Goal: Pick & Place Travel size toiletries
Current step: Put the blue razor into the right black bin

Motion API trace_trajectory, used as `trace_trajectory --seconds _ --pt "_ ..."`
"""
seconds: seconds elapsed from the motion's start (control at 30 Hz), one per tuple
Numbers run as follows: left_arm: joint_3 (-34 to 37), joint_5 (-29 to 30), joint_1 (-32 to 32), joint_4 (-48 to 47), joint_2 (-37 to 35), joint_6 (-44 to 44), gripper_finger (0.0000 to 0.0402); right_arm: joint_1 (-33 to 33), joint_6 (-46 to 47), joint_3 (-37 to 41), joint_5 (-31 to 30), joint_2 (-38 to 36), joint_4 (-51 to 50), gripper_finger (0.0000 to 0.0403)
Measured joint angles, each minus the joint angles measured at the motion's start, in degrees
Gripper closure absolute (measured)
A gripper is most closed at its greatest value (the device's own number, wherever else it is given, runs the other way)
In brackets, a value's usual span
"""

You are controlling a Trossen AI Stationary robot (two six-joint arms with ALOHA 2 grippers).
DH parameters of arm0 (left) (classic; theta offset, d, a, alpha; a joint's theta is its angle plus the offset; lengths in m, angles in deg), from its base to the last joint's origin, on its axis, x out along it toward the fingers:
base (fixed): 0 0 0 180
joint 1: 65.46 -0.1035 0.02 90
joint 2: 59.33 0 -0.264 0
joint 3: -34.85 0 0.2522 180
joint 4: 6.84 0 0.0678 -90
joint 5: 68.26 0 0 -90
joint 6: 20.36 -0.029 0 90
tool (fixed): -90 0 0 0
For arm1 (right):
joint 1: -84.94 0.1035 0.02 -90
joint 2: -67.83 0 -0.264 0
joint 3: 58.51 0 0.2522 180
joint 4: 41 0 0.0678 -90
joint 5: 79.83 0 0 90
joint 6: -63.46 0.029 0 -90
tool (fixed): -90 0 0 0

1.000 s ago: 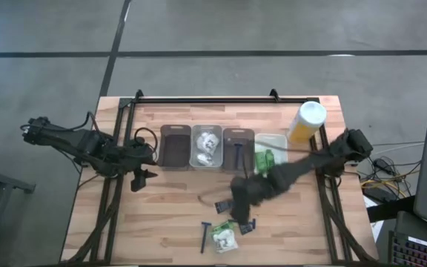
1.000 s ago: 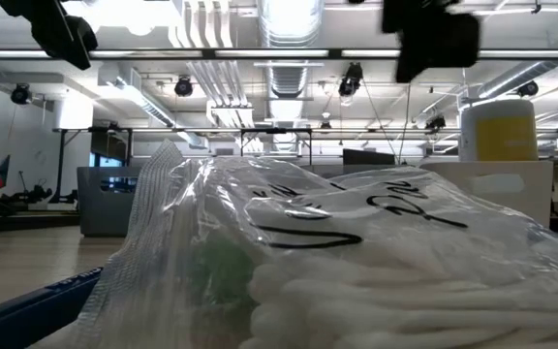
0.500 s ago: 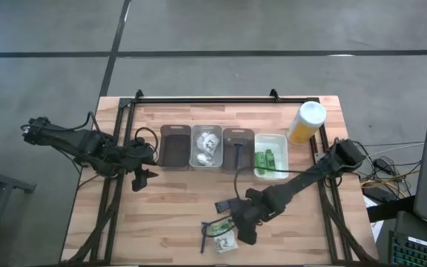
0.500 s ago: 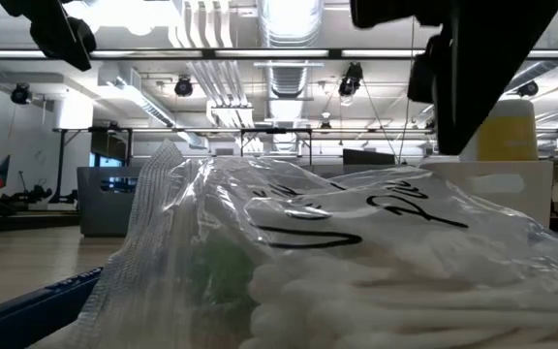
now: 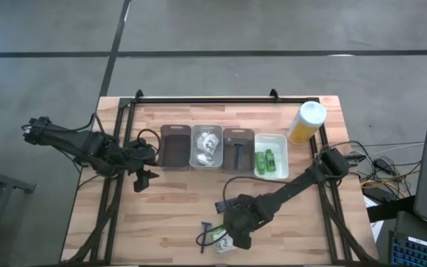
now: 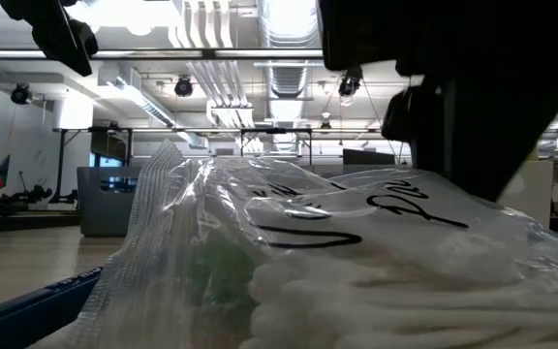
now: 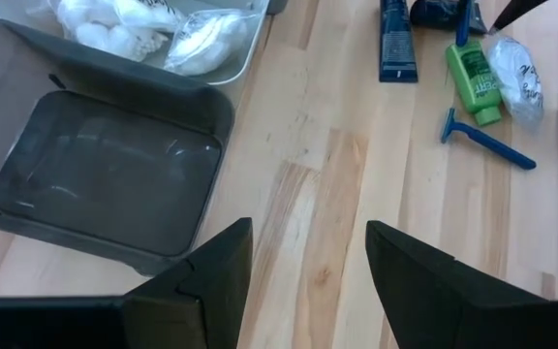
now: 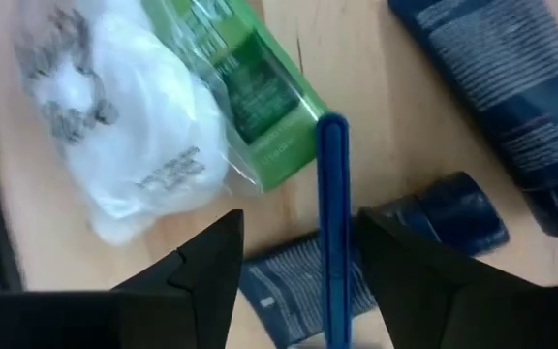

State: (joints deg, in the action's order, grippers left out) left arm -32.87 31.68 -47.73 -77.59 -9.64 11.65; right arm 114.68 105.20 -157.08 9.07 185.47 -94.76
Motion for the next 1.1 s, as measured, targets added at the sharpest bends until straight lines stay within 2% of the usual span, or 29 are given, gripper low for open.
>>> trace_trajectory --seconds 0.13,0.3,0.73,0.9,1.1 --pt "0.0 0.01 0.0 -0.04 0.28 -0.38 0.0195 0.0 -0.03 -0.28 0.02 1.08 -0.08 0.0204" --pt "0.0 0.02 0.0 -0.02 0.31 -0.75 0.0195 0.0 0.65 -0.32 0.07 1.03 -0.7 0.0228" --pt "0.0 0.01 0.02 -0.02 0.38 -0.49 0.0195 0.0 0.63 0.55 -0.15 1.98 -0.07 0.0345" --pt "0.0 0.0 0.04 -0.02 0.35 -0.17 0.0195 0.0 0.72 0.71 0.09 2.08 -0.08 0.035" --pt "0.0 0.0 0.04 -0.02 0.35 -0.21 0.0195 0.02 3.52 0.75 5.51 2.0 -0.18 0.0364"
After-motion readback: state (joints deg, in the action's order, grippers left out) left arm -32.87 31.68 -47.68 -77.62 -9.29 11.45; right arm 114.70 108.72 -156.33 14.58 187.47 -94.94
